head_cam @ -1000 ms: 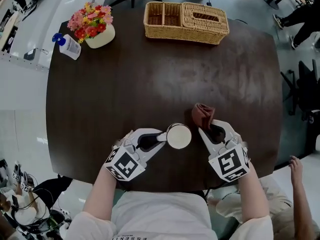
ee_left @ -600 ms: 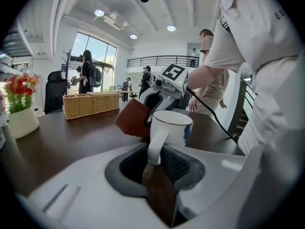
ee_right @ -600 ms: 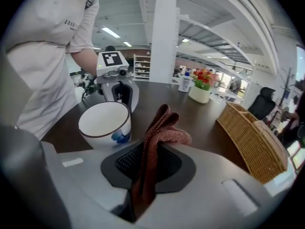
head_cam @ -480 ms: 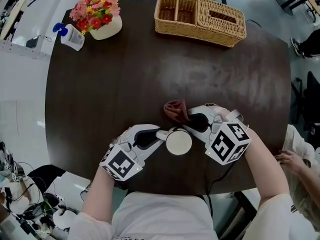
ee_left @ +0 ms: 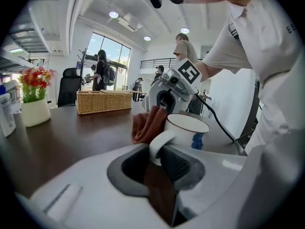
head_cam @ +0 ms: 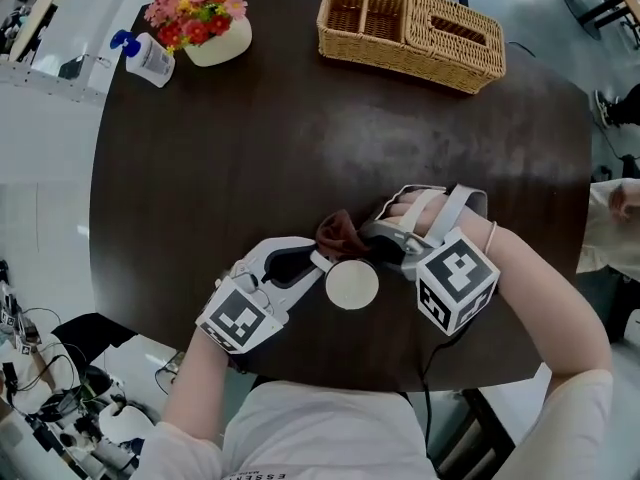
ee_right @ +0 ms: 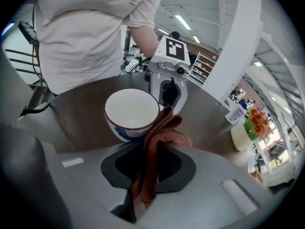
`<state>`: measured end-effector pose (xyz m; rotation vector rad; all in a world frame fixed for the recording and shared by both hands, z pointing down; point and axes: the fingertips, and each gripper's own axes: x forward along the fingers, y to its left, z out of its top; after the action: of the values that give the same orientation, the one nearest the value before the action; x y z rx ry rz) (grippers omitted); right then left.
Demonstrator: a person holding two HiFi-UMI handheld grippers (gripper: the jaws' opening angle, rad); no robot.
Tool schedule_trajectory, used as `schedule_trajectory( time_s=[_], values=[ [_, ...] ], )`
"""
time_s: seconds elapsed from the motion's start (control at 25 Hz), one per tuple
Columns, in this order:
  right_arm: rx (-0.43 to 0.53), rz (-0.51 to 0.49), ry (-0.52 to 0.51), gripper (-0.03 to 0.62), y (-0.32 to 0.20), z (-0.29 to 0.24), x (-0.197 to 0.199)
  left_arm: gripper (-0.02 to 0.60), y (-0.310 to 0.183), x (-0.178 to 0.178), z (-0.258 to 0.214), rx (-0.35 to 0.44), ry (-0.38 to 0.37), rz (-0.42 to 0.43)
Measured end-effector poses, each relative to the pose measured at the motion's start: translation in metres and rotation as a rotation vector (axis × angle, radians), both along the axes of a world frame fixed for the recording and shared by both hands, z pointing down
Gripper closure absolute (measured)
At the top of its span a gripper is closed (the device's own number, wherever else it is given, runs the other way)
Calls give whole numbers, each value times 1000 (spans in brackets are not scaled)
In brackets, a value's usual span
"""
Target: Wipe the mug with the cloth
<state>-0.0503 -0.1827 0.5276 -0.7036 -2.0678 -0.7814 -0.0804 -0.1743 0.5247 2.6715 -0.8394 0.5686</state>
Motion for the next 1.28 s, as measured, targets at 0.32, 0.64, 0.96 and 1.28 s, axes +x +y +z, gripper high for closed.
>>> schedule_trajectory(
  time_s=[0.32,0.64,0.96,1.28],
  values=[
    [-79,105,11,511,3,9,18,508,1,-1,3,-5,-18,-10],
    [-168,358,-27,511,16,12,42,508,3,-4,5,-23,-54,-73],
    [-214,533,-106,510,49,2,60,508,19,-8,5,-34,-88,-128],
    [-466,942,-345,511,48,-37,71,508,39,-6,0,23,-110,-120]
  ],
)
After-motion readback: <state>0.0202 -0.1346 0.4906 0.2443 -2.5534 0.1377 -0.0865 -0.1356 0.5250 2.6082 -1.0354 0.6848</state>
